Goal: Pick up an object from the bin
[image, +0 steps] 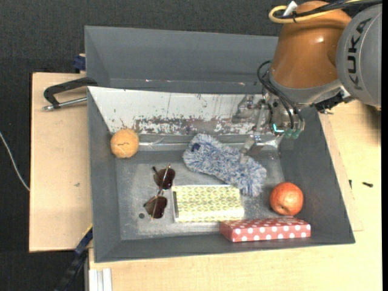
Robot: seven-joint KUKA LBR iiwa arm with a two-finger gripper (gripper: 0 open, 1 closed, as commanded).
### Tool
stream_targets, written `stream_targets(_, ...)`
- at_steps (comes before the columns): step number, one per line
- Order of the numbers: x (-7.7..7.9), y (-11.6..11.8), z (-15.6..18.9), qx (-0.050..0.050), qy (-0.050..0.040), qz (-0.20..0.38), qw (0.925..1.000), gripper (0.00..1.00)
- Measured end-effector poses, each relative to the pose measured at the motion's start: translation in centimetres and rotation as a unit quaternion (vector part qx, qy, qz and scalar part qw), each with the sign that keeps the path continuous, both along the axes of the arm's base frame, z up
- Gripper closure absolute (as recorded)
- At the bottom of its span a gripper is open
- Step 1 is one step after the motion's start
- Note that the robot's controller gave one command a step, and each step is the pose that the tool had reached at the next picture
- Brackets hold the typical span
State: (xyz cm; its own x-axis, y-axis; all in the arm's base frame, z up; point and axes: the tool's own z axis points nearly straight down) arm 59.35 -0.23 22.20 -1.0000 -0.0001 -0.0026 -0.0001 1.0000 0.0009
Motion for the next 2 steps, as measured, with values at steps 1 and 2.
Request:
stream_targets(1, 0.0, 0.0, 0.0, 0.000, -0.0006, 0.000, 1.0000, 0.00)
stream_targets(2, 0.6, 0.4, -7.8, 0.000, -0.0020, -0.020, 0.9998, 0.00)
